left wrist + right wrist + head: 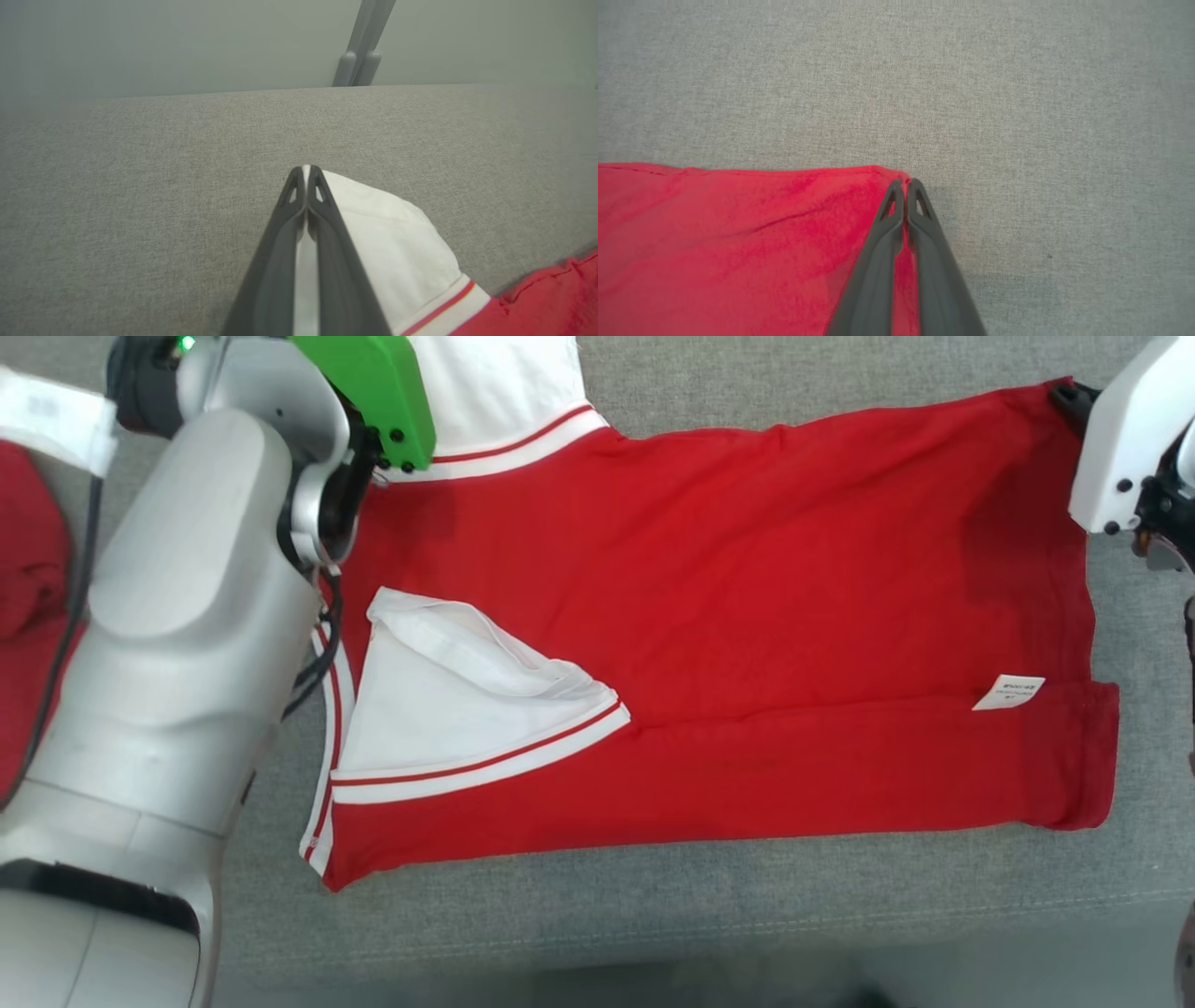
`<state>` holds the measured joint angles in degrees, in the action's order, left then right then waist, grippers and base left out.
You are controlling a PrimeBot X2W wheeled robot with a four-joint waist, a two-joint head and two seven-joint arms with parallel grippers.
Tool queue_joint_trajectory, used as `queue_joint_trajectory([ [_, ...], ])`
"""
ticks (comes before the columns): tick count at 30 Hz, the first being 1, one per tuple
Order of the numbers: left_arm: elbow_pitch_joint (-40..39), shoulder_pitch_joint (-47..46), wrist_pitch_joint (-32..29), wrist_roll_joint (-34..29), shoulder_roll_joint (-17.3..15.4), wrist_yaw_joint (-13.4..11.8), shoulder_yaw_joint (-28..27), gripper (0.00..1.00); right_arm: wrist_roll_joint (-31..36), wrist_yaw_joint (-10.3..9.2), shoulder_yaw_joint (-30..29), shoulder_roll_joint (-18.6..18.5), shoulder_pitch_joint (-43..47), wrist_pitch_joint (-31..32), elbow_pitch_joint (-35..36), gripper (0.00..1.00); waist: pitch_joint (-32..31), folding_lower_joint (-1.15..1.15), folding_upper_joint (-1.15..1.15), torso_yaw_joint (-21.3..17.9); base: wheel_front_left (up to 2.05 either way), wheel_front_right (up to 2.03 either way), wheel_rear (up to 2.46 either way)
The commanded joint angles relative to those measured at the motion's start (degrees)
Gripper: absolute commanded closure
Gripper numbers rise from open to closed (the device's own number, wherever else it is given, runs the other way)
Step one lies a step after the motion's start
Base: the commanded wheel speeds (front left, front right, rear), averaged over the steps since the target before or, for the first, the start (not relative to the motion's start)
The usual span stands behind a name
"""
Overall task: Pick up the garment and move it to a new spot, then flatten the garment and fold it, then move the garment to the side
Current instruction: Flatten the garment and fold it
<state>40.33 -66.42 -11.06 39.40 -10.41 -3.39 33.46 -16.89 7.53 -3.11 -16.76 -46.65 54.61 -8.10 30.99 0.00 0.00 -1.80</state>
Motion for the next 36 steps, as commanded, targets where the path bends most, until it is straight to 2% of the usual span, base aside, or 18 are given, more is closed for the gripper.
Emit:
queue_joint_trajectory([
  [1, -2.37, 2.50, 1.06, 0.26, -1.06, -0.89, -0.18, 1.00, -0.37, -0.08, -0.64, -0.94, 1.70, -0.36, 1.24, 1.00, -1.69, 0.00, 0.00, 1.33, 0.00, 0.00, 0.00],
  [10, -18.69, 16.72, 3.72, 2.88, -3.89, -3.63, -1.54, 1.00, -2.18, -0.07, -0.79, -2.97, 9.54, -0.13, 5.43, 1.00, -5.74, 0.00, 0.00, 3.00, 0.00, 0.00, 0.00],
  [12, -20.74, 18.52, 3.71, 3.41, -4.13, -3.82, -1.64, 1.00, -2.41, -0.07, -0.77, -3.21, 10.27, -0.11, 5.64, 1.00, -6.19, 0.00, 0.00, 3.17, 0.00, 0.00, 0.00],
  [19, -33.19, 29.07, 1.65, 5.46, -6.42, -6.86, -1.10, 1.00, -3.86, -0.07, 1.29, -5.53, 14.66, 0.68, 6.46, 1.00, -8.73, 0.00, 0.00, 4.15, 0.00, 0.00, 0.00],
  [27, -41.56, 37.77, -0.59, 6.40, -9.56, -10.46, -0.84, 1.00, -4.84, -0.08, 6.10, -11.66, 17.24, 1.53, 6.22, 1.00, -11.30, 0.00, 0.00, 5.51, 0.00, 0.00, 0.00],
  [36, -44.50, 43.02, -1.26, 7.98, -10.42, -11.91, -0.50, 1.00, -4.50, -0.08, 13.83, -19.92, 17.24, 4.29, 7.20, 1.00, -12.24, 0.00, 0.00, 6.96, 0.00, 0.00, 0.00],
])
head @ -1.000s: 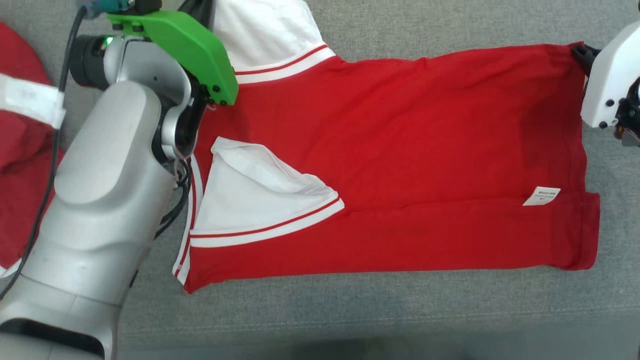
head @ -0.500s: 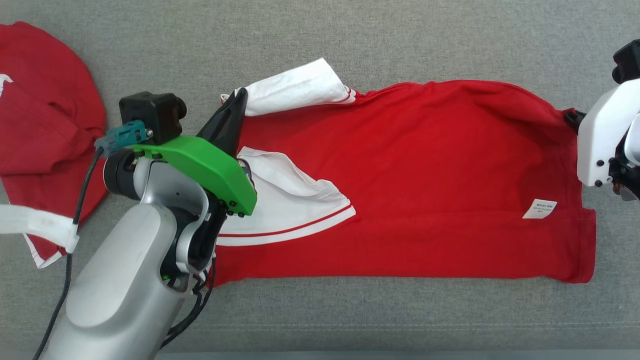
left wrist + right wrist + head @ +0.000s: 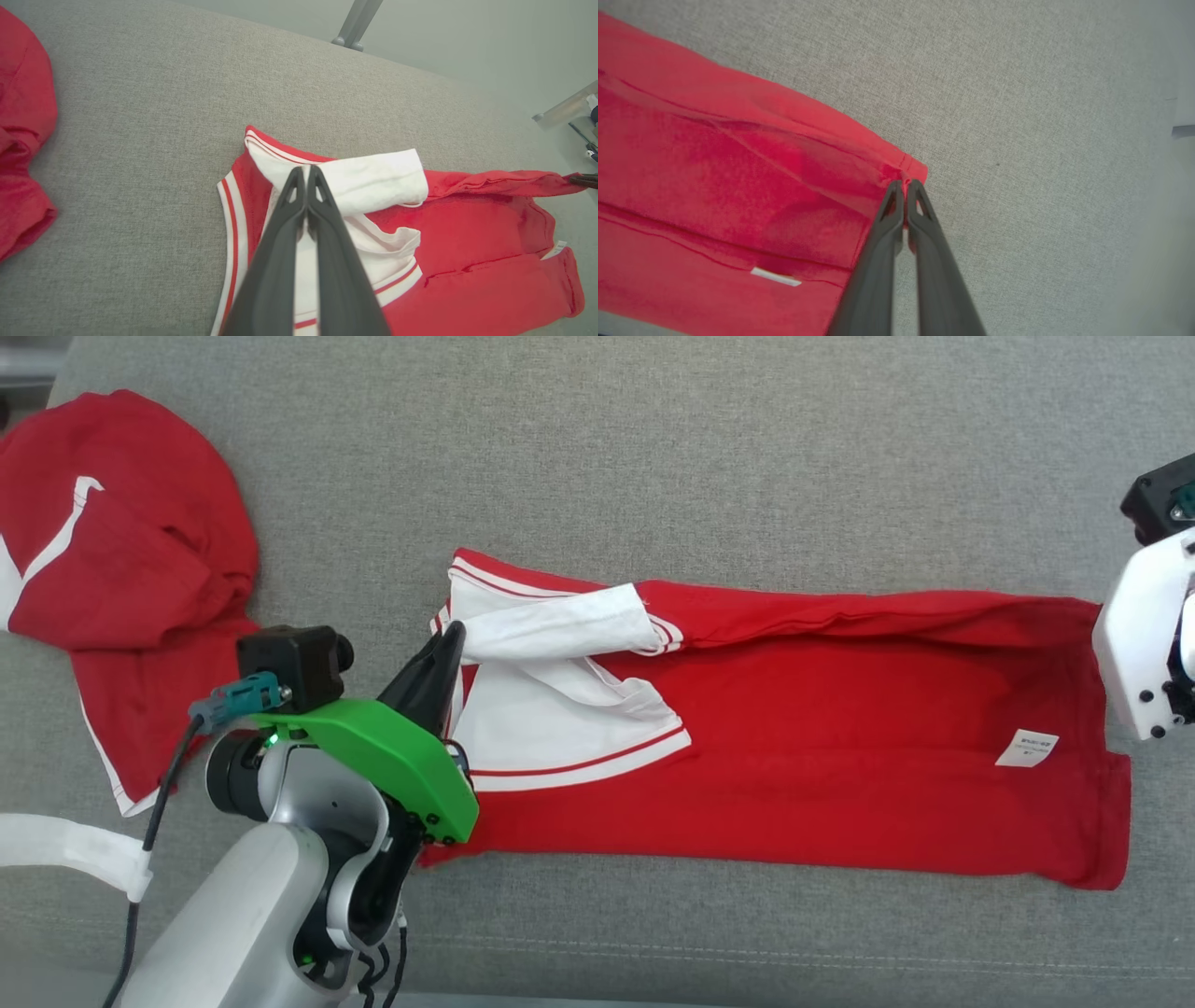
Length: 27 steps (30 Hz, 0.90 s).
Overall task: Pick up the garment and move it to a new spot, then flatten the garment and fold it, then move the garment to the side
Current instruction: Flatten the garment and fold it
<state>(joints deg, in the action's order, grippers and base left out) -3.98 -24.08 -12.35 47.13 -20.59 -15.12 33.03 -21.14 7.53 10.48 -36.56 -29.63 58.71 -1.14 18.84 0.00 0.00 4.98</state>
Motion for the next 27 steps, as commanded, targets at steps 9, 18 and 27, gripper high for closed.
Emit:
queue_joint_trajectory([
  [9, -0.44, 3.52, 0.42, 1.38, 0.14, -0.57, 0.44, 1.00, -2.46, -0.08, 10.47, -6.46, -0.93, 2.69, 0.17, 1.00, -0.67, 0.00, 0.00, 1.34, 0.00, 0.00, 0.00],
  [18, 0.30, 5.72, 0.57, 2.05, 0.56, -0.62, 1.02, 1.00, -3.29, -0.08, 17.99, -11.10, -2.13, 3.75, -0.62, 1.00, -1.96, 0.00, 0.00, 2.27, 0.00, 0.00, 0.00],
  [27, 2.71, 8.27, 0.54, 2.55, 0.87, -1.34, 1.88, 1.00, -5.31, -0.08, 23.17, -11.97, -1.71, 2.68, -2.66, 1.00, -3.49, 0.00, 0.00, 2.93, 0.00, 0.00, 0.00],
])
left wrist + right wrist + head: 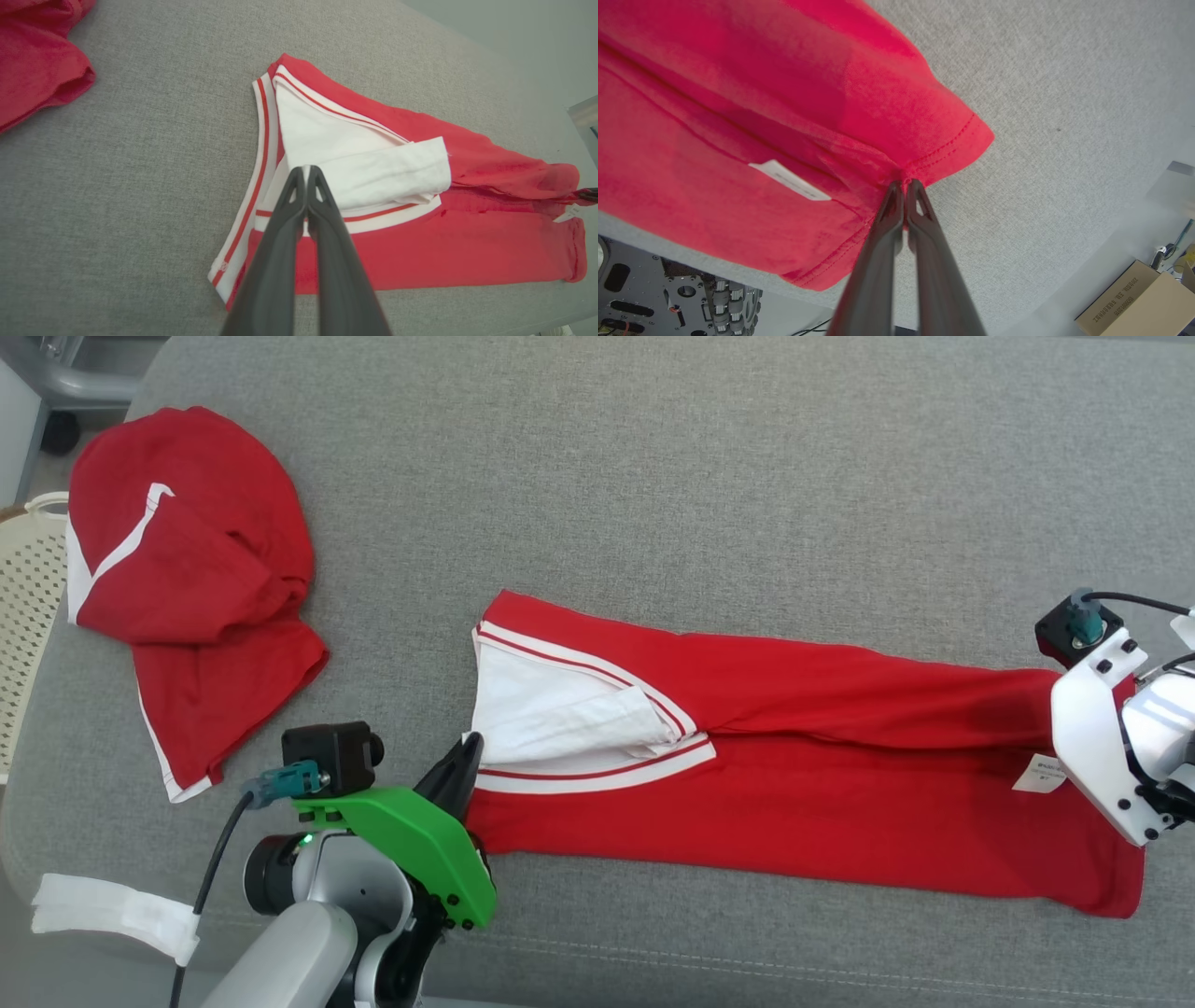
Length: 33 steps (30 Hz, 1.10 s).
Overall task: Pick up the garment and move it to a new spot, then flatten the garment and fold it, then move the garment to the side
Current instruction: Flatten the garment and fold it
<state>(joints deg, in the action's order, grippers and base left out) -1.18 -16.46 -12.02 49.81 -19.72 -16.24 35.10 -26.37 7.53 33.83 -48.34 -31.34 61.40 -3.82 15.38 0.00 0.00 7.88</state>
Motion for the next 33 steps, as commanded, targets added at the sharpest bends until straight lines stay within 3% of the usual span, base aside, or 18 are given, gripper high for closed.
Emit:
queue_joint_trajectory([
  [1, 0.31, 0.82, 0.06, -0.03, 0.10, -0.20, 0.03, 1.00, 0.14, -0.08, 0.26, -0.13, -0.23, -0.30, -0.25, 1.00, -0.10, 0.00, 0.00, 0.08, 0.00, 0.00, 0.00],
  [2, 0.55, 0.93, 0.03, 0.17, 0.27, -0.16, 0.12, 1.00, 0.32, -0.08, 0.66, 0.00, -0.41, -0.54, -0.59, 0.99, -0.16, 0.00, 0.00, 0.13, 0.00, 0.00, 0.00],
  [3, 0.83, 0.97, 0.04, 0.29, 0.39, -0.10, 0.25, 1.00, 0.43, -0.08, 0.52, 0.38, -0.63, -1.00, -1.05, 0.63, -0.21, 0.00, 0.00, 0.18, 0.00, 0.00, 0.00],
  [4, 1.10, 1.05, 0.00, 0.35, 0.50, -0.12, 0.34, 1.00, 0.63, -0.08, -0.45, 1.02, -0.75, -1.62, -2.05, 0.00, -0.24, 0.00, 0.00, 0.23, 0.00, 0.00, 0.00],
  [22, 7.65, 1.95, -2.38, -0.38, 0.77, -0.53, 3.48, 1.00, 2.43, -0.08, -9.06, 7.13, 4.94, -7.11, -3.21, 0.00, -2.17, 0.00, 0.00, -0.04, 0.00, 0.00, 0.00],
  [23, 8.04, 2.03, -2.56, -0.60, 0.69, -0.64, 3.72, 0.76, 2.61, -0.08, -9.68, 7.43, 5.22, -7.42, -2.93, 0.00, -2.32, 0.00, 0.00, -0.12, 0.00, 0.00, 0.00],
  [24, 8.30, 1.91, -2.05, -1.09, 0.54, -0.68, 3.81, 0.05, 2.72, -0.08, -10.21, 7.85, 5.53, -7.90, -2.61, 0.00, -2.50, 0.00, 0.00, -0.20, 0.00, 0.00, 0.00],
  [25, 8.61, 1.75, -1.52, -1.39, 0.60, -0.95, 3.64, 0.00, 2.91, -0.08, -10.79, 8.30, 5.87, -8.35, -2.29, 0.00, -2.71, 0.00, 0.00, -0.24, 0.00, 0.00, 0.00],
  [33, 10.97, 3.92, -0.86, -2.04, -0.76, -1.50, 4.51, 0.00, 5.11, -0.08, -17.95, 13.52, 11.88, -15.14, 0.80, 0.00, -5.56, 0.00, 0.00, -0.77, 0.00, 0.00, 0.00],
])
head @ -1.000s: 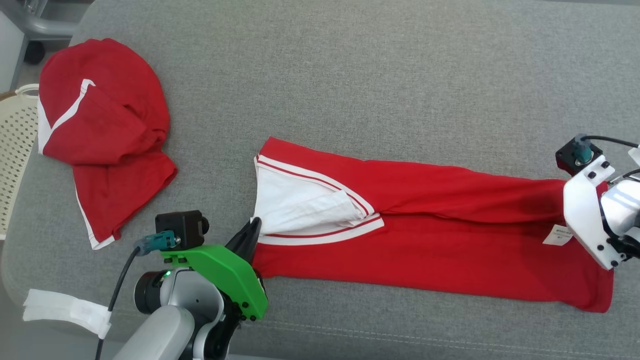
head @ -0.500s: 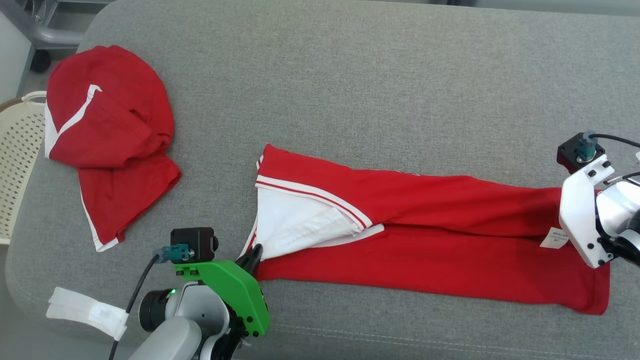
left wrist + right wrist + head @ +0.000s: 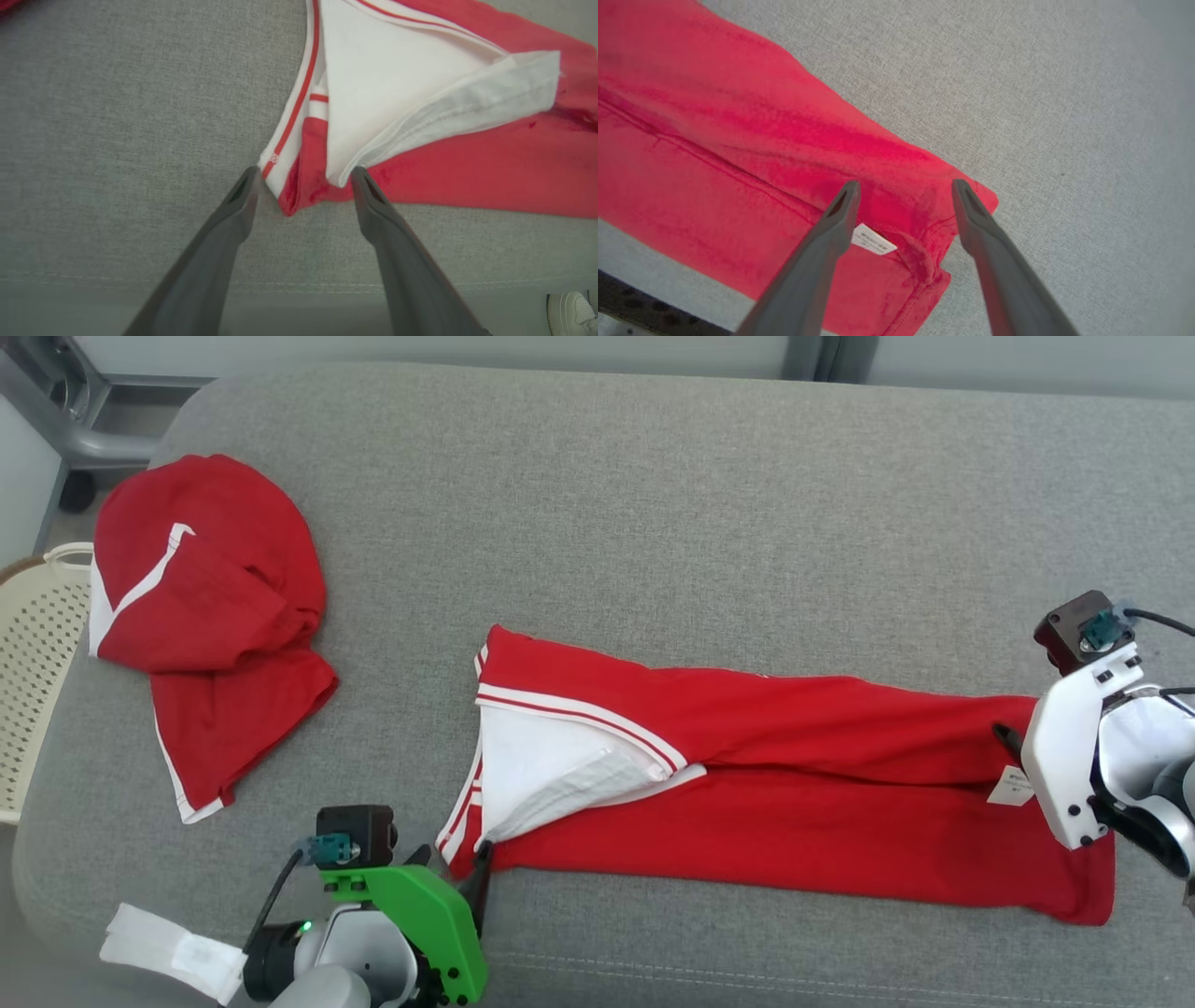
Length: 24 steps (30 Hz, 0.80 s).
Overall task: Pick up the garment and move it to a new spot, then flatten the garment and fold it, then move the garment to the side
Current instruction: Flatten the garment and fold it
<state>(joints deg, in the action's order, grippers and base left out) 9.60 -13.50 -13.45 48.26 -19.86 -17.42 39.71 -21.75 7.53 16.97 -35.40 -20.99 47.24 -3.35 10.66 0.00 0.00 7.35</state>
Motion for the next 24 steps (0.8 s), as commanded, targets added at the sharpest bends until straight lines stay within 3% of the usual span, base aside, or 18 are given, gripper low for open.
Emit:
queue_joint_trajectory([
  [1, 0.19, 0.96, 0.57, -0.49, -0.62, -0.32, -0.11, 0.00, 0.48, -0.08, -1.08, 0.59, 1.52, -0.98, 0.32, 0.00, -0.84, 0.00, 0.00, -0.24, 0.00, 0.00, 0.00],
  [6, -0.23, 2.76, 3.31, -0.66, -1.67, -0.89, -1.49, 0.00, 2.84, -0.08, -8.67, 5.62, 6.70, -7.08, 2.13, 0.00, -2.93, 0.00, 0.00, -0.41, 0.00, 0.00, 0.00],
  [13, -1.94, 4.28, 13.91, -3.06, -2.43, -1.60, -5.22, 0.00, 5.55, -0.08, -17.64, 16.17, 13.09, -18.22, 3.92, 0.00, -5.61, 0.00, 0.00, -0.73, 0.00, 0.00, 0.00],
  [19, -0.71, 3.83, 23.61, -6.14, -2.51, 0.17, -6.53, 0.00, 6.61, -0.08, -20.69, 22.67, 15.74, -28.01, 3.06, 0.00, -7.42, 0.00, 0.00, -0.97, 0.00, 0.00, 0.00],
  [24, 1.14, 3.29, 26.98, -8.15, -2.27, 1.63, -6.65, 0.00, 7.26, -0.07, -22.97, 27.23, 16.82, -35.06, 1.88, 0.00, -8.83, 0.00, 0.00, -1.00, 0.00, 0.00, 0.00],
])
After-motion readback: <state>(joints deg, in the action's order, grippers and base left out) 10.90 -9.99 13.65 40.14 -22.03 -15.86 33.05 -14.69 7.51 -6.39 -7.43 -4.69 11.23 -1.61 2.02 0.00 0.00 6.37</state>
